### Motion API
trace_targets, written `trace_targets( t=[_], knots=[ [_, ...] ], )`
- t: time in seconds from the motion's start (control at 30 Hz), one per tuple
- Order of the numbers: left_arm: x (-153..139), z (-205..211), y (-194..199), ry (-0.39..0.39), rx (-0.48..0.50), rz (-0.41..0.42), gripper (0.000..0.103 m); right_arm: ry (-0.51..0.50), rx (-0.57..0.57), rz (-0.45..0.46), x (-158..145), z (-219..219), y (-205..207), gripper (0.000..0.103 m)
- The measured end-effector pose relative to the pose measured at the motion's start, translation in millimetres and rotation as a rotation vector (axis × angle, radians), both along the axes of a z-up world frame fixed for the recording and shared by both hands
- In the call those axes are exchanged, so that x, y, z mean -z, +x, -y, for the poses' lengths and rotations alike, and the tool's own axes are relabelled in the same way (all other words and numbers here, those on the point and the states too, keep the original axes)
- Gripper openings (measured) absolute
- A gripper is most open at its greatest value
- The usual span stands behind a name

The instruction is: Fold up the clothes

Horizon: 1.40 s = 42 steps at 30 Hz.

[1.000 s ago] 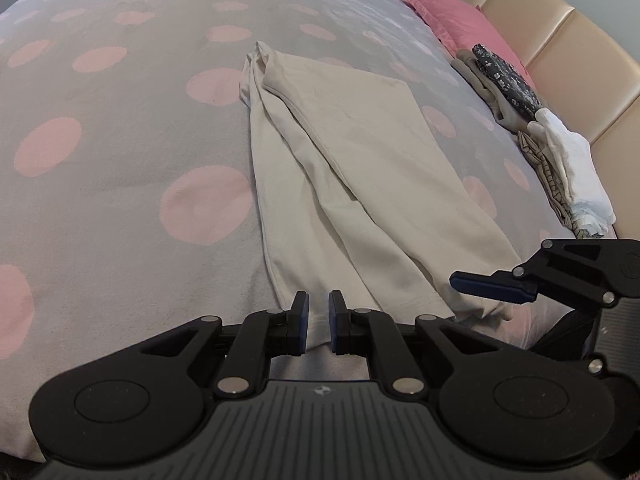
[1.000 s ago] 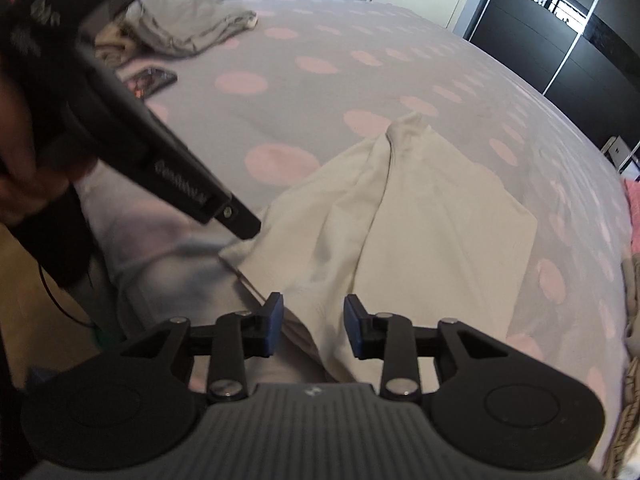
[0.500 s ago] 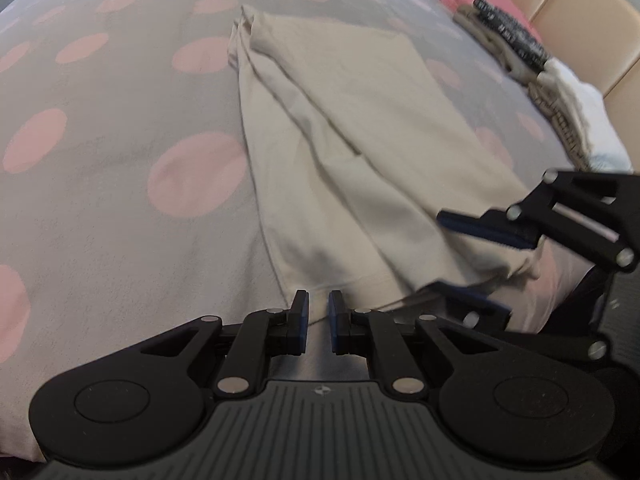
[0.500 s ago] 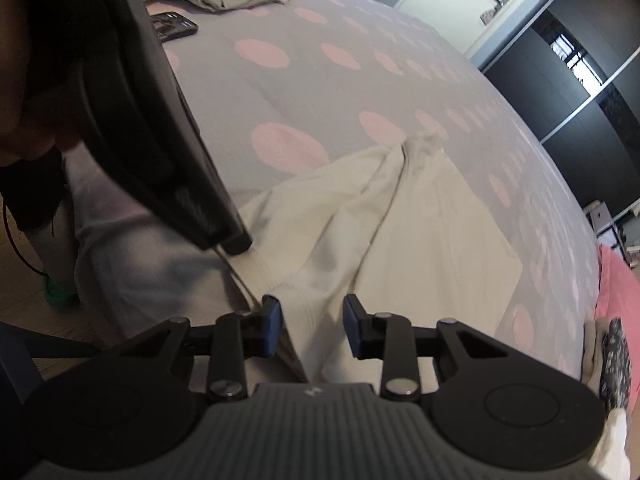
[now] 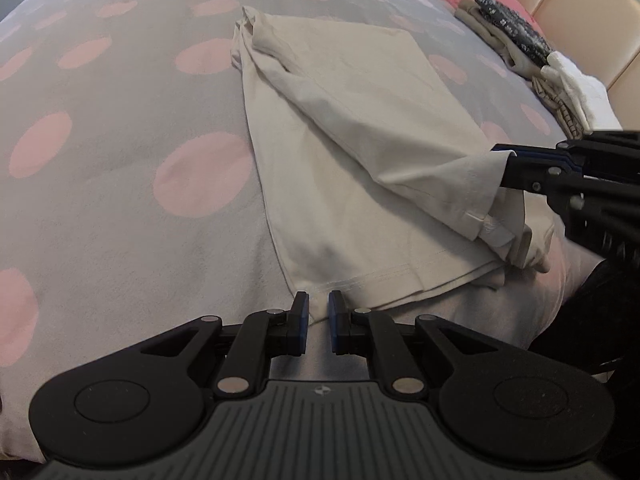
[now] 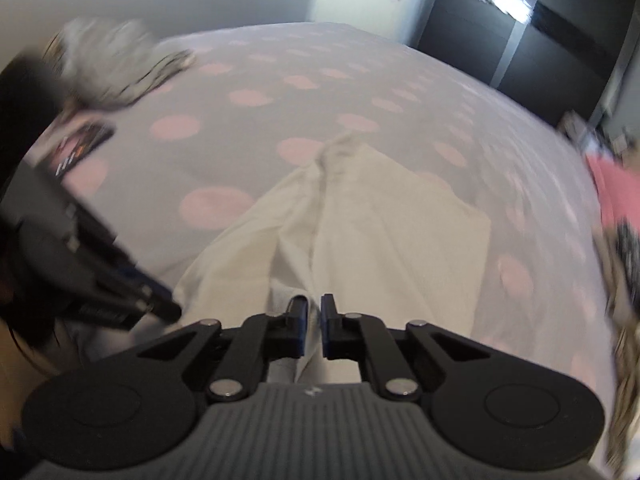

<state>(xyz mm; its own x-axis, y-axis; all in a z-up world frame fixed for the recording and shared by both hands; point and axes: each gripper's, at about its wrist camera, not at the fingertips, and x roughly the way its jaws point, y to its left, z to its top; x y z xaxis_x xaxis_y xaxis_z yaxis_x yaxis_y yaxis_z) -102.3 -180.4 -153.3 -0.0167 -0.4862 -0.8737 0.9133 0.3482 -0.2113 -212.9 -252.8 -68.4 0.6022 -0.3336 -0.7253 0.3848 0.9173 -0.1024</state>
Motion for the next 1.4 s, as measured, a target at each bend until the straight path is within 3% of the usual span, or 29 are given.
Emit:
trace_targets(
  t=[0.17, 0.3, 0.43, 0.57, 0.63, 0.7, 0.97, 1.2, 1.4],
  knots=[
    [-15, 1, -2, -0.079, 0.005, 0.009, 0.007, 0.215, 0.197, 0.068, 3, 37, -18, 0.007],
    [-17, 9, -10, -0.093, 0.044, 0.007, 0.007, 0.281, 0.316, 0.043, 13, 52, -25, 0.003],
    [-18, 21, -22, -0.126, 0.094, 0.007, 0.007, 0.354, 0.346, 0.049, 20, 60, -28, 0.003],
    [-25, 32, -39, -0.176, 0.160, 0.029, 0.010, 0.365, 0.338, 0.056, 22, 61, -28, 0.003],
    [-30, 37, -49, -0.197, 0.202, 0.044, 0.019, 0.365, 0.323, 0.066, 20, 59, -28, 0.003],
    [-32, 39, -58, -0.210, 0.236, 0.044, 0.022, 0.353, 0.304, 0.066, 19, 56, -27, 0.003],
    [-24, 53, -66, -0.194, 0.218, 0.037, 0.022, 0.314, 0.241, 0.063, 16, 46, -22, 0.003],
    [-27, 47, -60, -0.212, 0.191, 0.024, 0.003, 0.307, 0.216, 0.064, 15, 44, -22, 0.003],
    [-35, 36, -51, -0.202, 0.136, 0.043, 0.001, 0.298, 0.188, 0.076, 10, 38, -23, 0.011]
  ],
)
